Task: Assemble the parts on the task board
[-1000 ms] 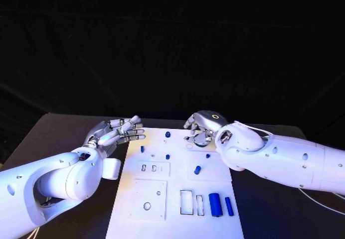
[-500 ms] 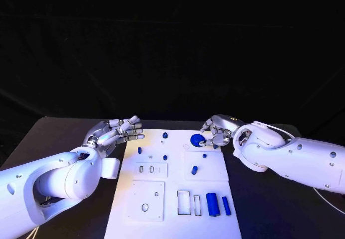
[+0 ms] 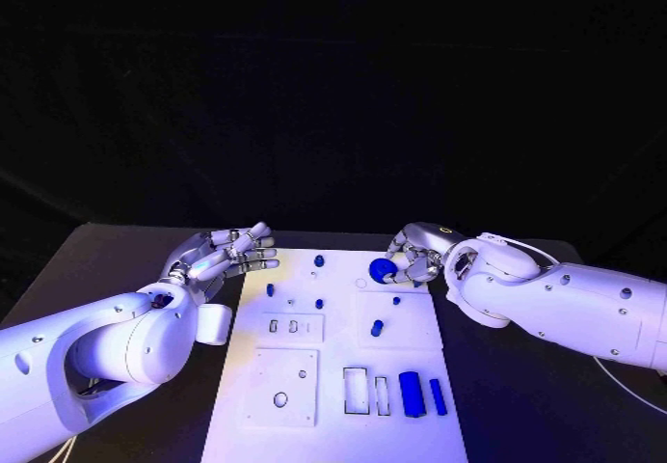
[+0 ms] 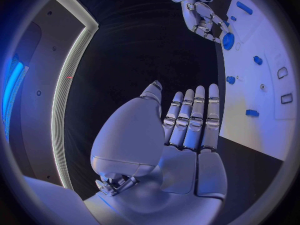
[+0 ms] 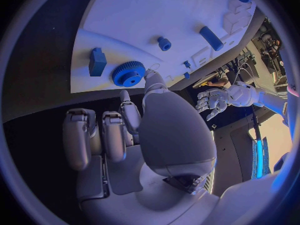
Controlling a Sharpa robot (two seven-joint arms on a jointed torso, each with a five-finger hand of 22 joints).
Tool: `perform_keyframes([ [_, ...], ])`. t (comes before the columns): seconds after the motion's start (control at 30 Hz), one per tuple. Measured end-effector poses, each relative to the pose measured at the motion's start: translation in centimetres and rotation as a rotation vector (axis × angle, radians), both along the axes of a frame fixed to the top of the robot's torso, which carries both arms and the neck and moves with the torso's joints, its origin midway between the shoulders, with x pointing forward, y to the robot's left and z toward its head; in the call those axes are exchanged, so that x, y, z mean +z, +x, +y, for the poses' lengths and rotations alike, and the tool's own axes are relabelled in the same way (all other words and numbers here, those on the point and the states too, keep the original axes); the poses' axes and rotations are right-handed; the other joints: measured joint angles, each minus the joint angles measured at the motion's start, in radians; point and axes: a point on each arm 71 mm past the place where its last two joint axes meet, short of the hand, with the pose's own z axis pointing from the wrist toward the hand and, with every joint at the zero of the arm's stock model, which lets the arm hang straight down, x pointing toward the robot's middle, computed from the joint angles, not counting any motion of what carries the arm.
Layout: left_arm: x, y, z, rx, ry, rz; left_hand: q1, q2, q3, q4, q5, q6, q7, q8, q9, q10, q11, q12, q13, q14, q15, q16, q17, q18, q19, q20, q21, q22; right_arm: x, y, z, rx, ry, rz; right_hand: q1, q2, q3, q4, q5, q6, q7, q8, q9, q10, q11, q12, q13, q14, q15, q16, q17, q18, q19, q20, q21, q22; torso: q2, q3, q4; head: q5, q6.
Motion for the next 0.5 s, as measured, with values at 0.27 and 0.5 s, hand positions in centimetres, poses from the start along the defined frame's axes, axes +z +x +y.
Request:
perform_keyframes([
  [0.27, -0.02, 0.05, -0.11, -0.002, -0.001, 0.0, 0.0, 0.0, 0.0, 0.0, 0.0, 0.0, 0.0, 0.0, 0.0, 0.0, 0.0, 0.0, 0.0, 0.0, 0.0, 0.0, 0.0, 0.0, 0.0, 0.0, 0.0, 0.0, -0.17, 0.59, 0.33, -0.009, -0.013, -0.004, 0.008, 0.008, 0.003, 0.003, 0.0, 0.0, 0.0, 0.003, 0.002, 0.006, 0.001, 0.015, 0.017, 0.0, 0.0, 0.004, 0.0, 0.0, 0.0, 0.0, 0.0, 0.0, 0.0, -0.0007, 0.0006, 0.005, -0.004],
  [0.5, -0.03, 0.09, -0.15, -0.002, -0.001, 0.0, 0.0, 0.0, 0.0, 0.0, 0.0, 0.0, 0.0, 0.0, 0.0, 0.0, 0.0, 0.0, 0.0, 0.0, 0.0, 0.0, 0.0, 0.0, 0.0, 0.0, 0.0, 0.0, -0.27, 0.85, 0.56, -0.011, -0.026, -0.003, 0.012, 0.012, 0.003, 0.003, 0.006, 0.0, 0.0, 0.007, 0.003, 0.011, 0.003, 0.021, 0.024, 0.003, 0.003, 0.008, 0.0, 0.0, 0.0, 0.0, 0.005, 0.0, 0.0, -0.0007, 0.0006, 0.004, -0.005],
])
